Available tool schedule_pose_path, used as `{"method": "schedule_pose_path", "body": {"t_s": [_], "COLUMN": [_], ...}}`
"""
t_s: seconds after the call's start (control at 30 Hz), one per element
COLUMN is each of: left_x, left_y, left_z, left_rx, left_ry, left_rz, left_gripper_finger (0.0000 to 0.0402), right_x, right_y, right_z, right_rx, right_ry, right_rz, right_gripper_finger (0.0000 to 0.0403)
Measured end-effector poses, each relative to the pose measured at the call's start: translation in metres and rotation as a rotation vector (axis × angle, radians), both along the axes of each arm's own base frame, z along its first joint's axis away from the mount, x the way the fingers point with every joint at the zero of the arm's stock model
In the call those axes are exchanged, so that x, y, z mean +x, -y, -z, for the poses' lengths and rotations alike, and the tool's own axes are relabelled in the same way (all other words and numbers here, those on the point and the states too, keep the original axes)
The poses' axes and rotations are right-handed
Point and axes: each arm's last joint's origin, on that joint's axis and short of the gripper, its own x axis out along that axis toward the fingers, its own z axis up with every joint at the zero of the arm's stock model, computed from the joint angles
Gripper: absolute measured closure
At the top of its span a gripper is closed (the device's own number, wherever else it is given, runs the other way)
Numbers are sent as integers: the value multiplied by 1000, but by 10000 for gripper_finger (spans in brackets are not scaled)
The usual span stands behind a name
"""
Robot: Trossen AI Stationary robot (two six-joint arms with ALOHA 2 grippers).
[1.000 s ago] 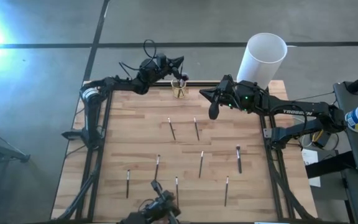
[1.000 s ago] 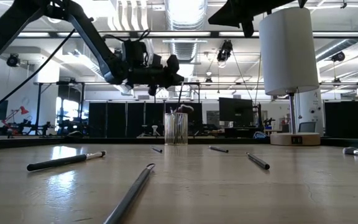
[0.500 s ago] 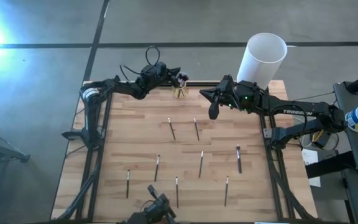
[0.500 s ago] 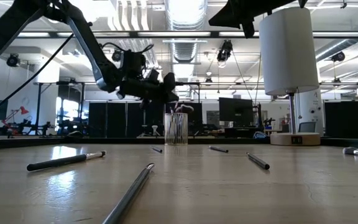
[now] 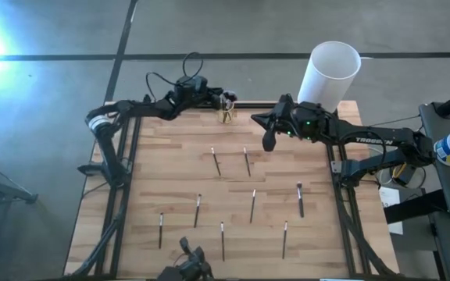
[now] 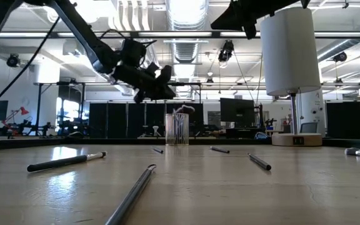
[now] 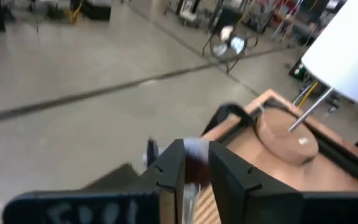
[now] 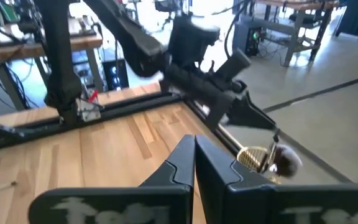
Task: Put items in baskets/containers
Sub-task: Put the black foundation brush into the yellow pen holder
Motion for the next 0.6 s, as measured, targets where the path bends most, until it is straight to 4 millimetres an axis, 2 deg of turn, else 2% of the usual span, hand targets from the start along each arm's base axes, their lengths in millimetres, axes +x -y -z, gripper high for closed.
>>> {"method": "schedule_pose_path", "body": {"t_s": [0.2, 0.43, 0.5, 0.6], "left_x": [-14, -33, -38, -49], "left_y": [18, 51, 62, 76], "left_z": [-25, -62, -65, -58], "left_rx": [-67, -89, -86, -115], "left_ry": [-52, -87, -89, -85], "left_rz": [16, 44, 63, 73], "left_gripper_finger": [343, 396, 398, 401], "right_x": [-2, -4, -5, -5], "right_y": [-1, -1, -1, -3], "right_z": [7, 17, 20, 29], "right_rx": [18, 63, 93, 166], "right_ry": [-74, -154, -150, -129], "right_rz": [-6, -2, 8, 27], "right_gripper_finger": [394, 394, 394, 394]}}
